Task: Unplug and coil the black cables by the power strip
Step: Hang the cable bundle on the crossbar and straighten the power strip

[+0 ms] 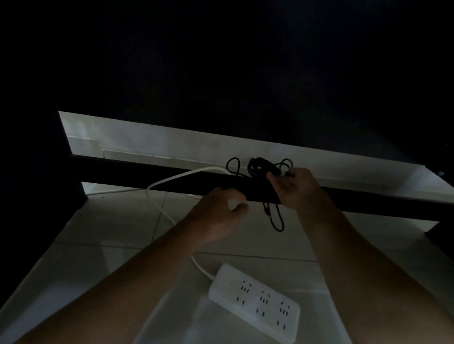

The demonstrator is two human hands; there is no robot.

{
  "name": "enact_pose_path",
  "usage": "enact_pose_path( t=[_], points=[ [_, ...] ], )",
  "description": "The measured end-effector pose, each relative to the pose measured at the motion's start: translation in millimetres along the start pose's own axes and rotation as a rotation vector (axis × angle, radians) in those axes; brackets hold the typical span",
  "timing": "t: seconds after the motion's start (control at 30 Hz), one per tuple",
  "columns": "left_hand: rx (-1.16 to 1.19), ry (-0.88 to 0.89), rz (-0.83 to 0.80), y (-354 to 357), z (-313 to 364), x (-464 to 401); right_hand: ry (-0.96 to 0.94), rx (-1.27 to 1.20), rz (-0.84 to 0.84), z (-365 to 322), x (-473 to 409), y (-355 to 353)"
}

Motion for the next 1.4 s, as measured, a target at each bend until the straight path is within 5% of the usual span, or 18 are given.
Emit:
enact_pose_path(
  t=[0.2, 0.33, 0.47, 0.7, 0.83, 0.9, 1.07, 1.3, 1.4],
  points=[
    [0.022, 0.001, 0.014, 5, -6, -8, -0.241, 0.497, 0.245, 12, 24, -31],
    [0.001, -0.006, 0.020, 10, -14, -4, -0.244, 0.428, 0.518, 45, 20, -67],
    [0.003, -0.048, 0.021, 12, -25, 2, -0.099, 0.180, 0.254, 53, 13, -55],
    [-0.014, -0.100, -0.010, 12, -40, 12, -0.329, 0.559, 0.040, 18, 18, 0],
    [-0.027, -0.111, -0.037, 19, -52, 20, -0.279, -0.080, -0.121, -24, 19, 8],
    [-0.023, -0.111, -0.028, 19, -54, 24, -0.241, -0.120, -0.057, -29, 18, 0],
    [0.027, -0.135, -0.001, 17, -57, 34, -0.289, 0.188, 0.010, 1, 29, -27],
    [0.092, -0.241, -0.039, 38, -80, 86, -0.096, 1.446, -0.177, 97, 93, -109],
    [0.101, -0.308, -0.034, 52, -96, 119, -0.128, 1.674, -0.179, 129, 118, -142]
  ],
)
Point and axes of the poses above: each hand's wrist, its own x-axis away from the middle knuckle, its own y-axis out of the palm, z = x × y, the point moved 4 cm from there along -x, towards the middle knuckle, and after that the axes turned 7 degrees about x, right-handed, at the moved point
